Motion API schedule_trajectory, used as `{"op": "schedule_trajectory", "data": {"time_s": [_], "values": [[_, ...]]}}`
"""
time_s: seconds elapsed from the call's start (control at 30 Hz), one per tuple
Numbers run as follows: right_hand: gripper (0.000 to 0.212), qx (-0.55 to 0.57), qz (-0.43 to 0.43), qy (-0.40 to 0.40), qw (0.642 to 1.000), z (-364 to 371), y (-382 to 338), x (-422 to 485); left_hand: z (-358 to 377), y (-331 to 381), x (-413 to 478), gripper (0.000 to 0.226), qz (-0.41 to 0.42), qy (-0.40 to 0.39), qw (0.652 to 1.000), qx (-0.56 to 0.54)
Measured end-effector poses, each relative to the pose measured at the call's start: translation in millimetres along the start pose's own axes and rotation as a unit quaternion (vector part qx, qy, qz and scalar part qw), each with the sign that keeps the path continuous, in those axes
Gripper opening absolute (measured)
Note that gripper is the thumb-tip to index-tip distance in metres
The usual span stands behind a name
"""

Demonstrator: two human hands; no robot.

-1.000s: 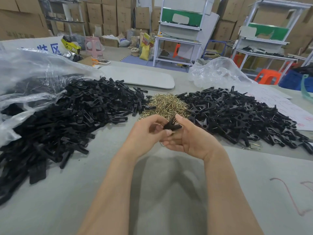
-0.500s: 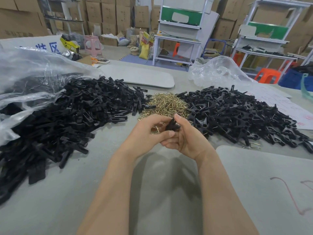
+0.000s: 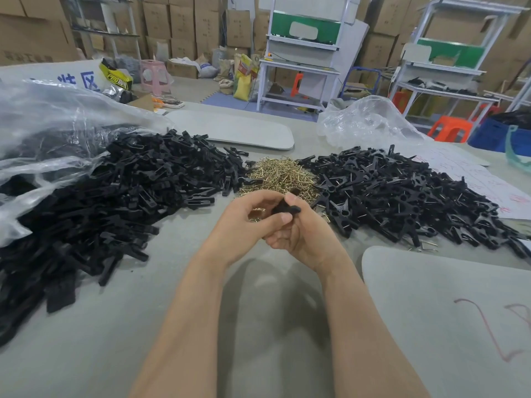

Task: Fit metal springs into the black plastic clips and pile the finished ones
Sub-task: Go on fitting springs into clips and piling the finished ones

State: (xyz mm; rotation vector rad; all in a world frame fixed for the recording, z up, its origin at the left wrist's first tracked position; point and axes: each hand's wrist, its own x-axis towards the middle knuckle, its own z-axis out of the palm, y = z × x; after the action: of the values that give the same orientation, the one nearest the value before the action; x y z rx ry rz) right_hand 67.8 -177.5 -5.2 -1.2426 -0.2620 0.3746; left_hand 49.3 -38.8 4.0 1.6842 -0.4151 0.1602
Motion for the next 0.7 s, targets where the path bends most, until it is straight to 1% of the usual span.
{"op": "schedule_trajectory", "data": {"time_s": [0.07,0.13,0.2,0.23,0.27,0.33,0.37,0.4,0.43,0.47,0.5,0.53,0.57,0.6,0.63,0.67,0.7], "values": [[0.051,0.001,0.012,-0.007,1.000,-0.3,1.1,0.4,-0.5,-1.6,0.5,0.022,-0.003,-0.005,1.000,-0.019],[0.062,-0.020,0.048,0.000,0.999,-3.0,-1.3,0.1,0.3,-3.8,0.6,0.020,-0.007,0.001,1.000,-0.016],[0.077,-0.058,0.076,0.045,0.994,-7.8,-7.8,-1.6,1.7,-8.5,1.6,0.017,-0.015,0.024,0.999,0.045],[0.076,-0.091,0.072,0.072,0.991,-12.4,-10.1,-1.9,2.5,-11.1,2.2,0.018,-0.020,0.029,0.995,0.093],[0.064,-0.136,0.061,0.090,0.985,-14.8,-12.1,-2.8,3.3,-13.6,2.4,0.018,-0.026,0.025,0.990,0.138],[0.024,-0.257,0.049,0.096,0.960,-15.7,-12.9,-2.5,4.8,-18.6,2.7,0.022,-0.039,0.004,0.977,0.211],[0.014,-0.308,0.045,0.114,0.944,-14.6,-13.1,0.8,5.2,-20.8,3.0,0.028,-0.053,0.000,0.970,0.239],[0.015,-0.337,0.027,0.159,0.928,-13.7,-14.3,5.5,4.8,-23.0,3.6,0.037,-0.067,0.007,0.963,0.260],[0.024,-0.333,-0.018,0.225,0.915,-12.9,-19.6,11.1,3.9,-24.1,4.4,0.046,-0.079,0.032,0.959,0.269],[0.040,-0.278,-0.077,0.295,0.911,-12.9,-29.0,16.2,2.2,-23.4,5.4,0.050,-0.089,0.082,0.958,0.259],[0.060,-0.179,-0.127,0.344,0.913,-10.7,-40.7,19.5,-0.2,-21.9,6.7,0.049,-0.096,0.152,0.957,0.226],[0.081,-0.080,-0.159,0.361,0.915,-9.6,-50.6,24.4,-3.0,-20.5,8.2,0.043,-0.098,0.233,0.952,0.173],[0.095,-0.041,-0.169,0.374,0.911,-9.1,-55.3,30.7,-5.5,-19.3,9.4,0.035,-0.094,0.316,0.938,0.106],[0.100,-0.088,-0.157,0.389,0.904,-5.0,-55.7,35.4,-8.3,-18.8,10.1,0.027,-0.089,0.390,0.916,0.029],[0.096,-0.175,-0.136,0.392,0.893,2.0,-50.5,40.1,-11.7,-18.6,10.3,0.022,-0.089,0.451,0.887,-0.050],[0.086,-0.271,-0.123,0.373,0.879,12.7,-41.1,44.2,-16.1,-19.4,10.7,0.020,-0.098,0.496,0.854,-0.121],[0.071,-0.350,-0.125,0.330,0.868,24.9,-29.9,50.6,-20.6,-21.4,11.2,0.019,-0.117,0.527,0.823,-0.179]]}}
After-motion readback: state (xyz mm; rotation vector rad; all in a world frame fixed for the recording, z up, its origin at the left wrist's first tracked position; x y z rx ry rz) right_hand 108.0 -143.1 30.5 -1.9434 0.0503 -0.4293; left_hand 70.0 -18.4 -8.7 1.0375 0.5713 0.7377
